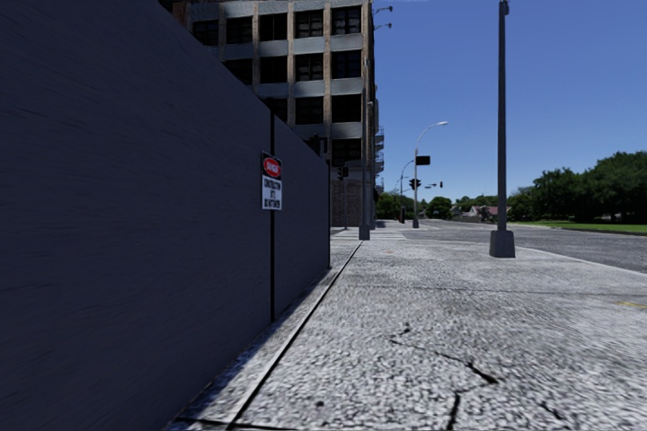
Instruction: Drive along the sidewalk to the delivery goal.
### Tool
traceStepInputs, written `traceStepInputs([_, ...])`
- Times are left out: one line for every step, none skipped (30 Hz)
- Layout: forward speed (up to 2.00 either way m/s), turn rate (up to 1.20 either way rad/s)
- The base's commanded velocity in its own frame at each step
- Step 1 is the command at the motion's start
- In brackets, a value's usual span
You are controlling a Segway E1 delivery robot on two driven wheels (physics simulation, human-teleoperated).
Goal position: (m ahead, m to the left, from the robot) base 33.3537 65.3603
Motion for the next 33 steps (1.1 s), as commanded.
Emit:
traceStepInputs([0.73,-0.51])
traceStepInputs([0.73,-0.51])
traceStepInputs([0.73,-0.51])
traceStepInputs([0.74,-0.51])
traceStepInputs([0.74,-0.51])
traceStepInputs([0.74,-0.51])
traceStepInputs([0.76,-0.50])
traceStepInputs([0.77,-0.40])
traceStepInputs([0.77,-0.40])
traceStepInputs([0.78,-0.33])
traceStepInputs([0.79,-0.30])
traceStepInputs([0.79,-0.28])
traceStepInputs([0.79,-0.28])
traceStepInputs([0.80,-0.24])
traceStepInputs([0.80,-0.02])
traceStepInputs([0.80,0.00])
traceStepInputs([0.80,0.00])
traceStepInputs([0.80,0.00])
traceStepInputs([0.80,0.00])
traceStepInputs([0.80,0.00])
traceStepInputs([0.80,0.00])
traceStepInputs([0.80,0.00])
traceStepInputs([0.80,0.00])
traceStepInputs([0.84,0.00])
traceStepInputs([0.84,0.00])
traceStepInputs([0.95,0.00])
traceStepInputs([1.01,0.00])
traceStepInputs([1.03,0.00])
traceStepInputs([1.03,0.00])
traceStepInputs([1.04,0.00])
traceStepInputs([1.05,0.00])
traceStepInputs([1.07,0.00])
traceStepInputs([1.07,0.00])
